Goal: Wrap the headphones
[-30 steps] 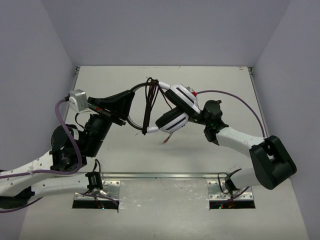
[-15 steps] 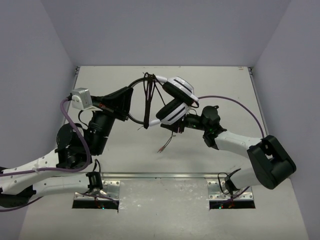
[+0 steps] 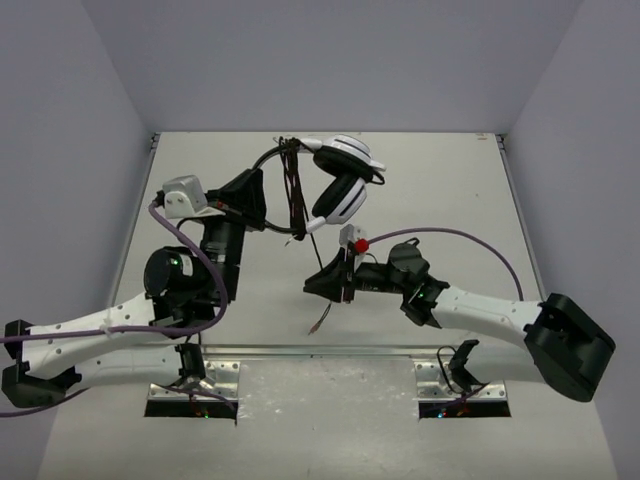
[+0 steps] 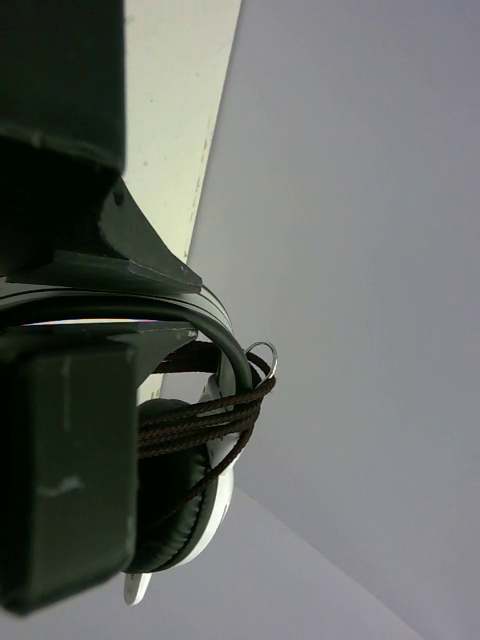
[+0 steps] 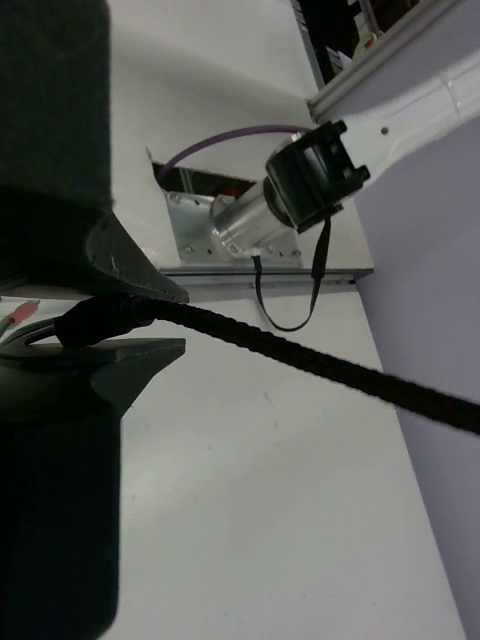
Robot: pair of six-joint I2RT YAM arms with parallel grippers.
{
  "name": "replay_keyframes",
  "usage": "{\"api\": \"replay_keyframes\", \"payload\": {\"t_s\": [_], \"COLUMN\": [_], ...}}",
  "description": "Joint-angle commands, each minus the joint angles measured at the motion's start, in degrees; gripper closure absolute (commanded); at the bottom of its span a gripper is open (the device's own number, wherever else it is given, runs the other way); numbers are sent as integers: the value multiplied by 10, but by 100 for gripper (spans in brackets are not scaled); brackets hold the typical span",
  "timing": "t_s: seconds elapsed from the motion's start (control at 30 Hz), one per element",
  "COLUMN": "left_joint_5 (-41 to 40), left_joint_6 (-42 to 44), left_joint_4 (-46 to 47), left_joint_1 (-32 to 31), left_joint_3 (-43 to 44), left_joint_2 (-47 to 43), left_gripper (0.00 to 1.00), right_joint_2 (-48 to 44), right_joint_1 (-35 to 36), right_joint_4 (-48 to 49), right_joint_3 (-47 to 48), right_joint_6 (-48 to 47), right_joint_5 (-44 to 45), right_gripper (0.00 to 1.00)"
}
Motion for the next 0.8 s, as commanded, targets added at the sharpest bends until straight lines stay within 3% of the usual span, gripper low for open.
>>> {"api": "replay_keyframes", "payload": {"t_s": [0.0, 0.1, 0.27, 0.4, 0.57, 0.77], "left_joint_5": [-13, -17, 6, 28, 28, 35], "left_joint_6": [20, 10, -82, -51, -19, -44], "left_joint_4": [182, 193, 97, 107, 114, 69], "left_joint_1": [9, 35, 130, 150, 158, 194], "left_joint_3": [-3, -18, -18, -35, -75, -121], "left_joint_2": [8, 22, 42, 74, 98, 121], "left_gripper": [100, 99, 100, 100, 100, 100], "right_joint_2": [-45, -74, -111, -112, -122, -114], "right_joint_1": [43, 87, 159, 209, 223, 224], "right_joint_4": [-52, -97, -199, -304, -404, -629], "right_joint_3": [2, 21, 62, 123, 170, 293], "right_joint_6": [-49, -71, -113, -162, -210, -277], "right_joint_5": [51, 73, 124, 166, 253, 291], "right_gripper": [96, 96, 92, 95, 98, 96]}}
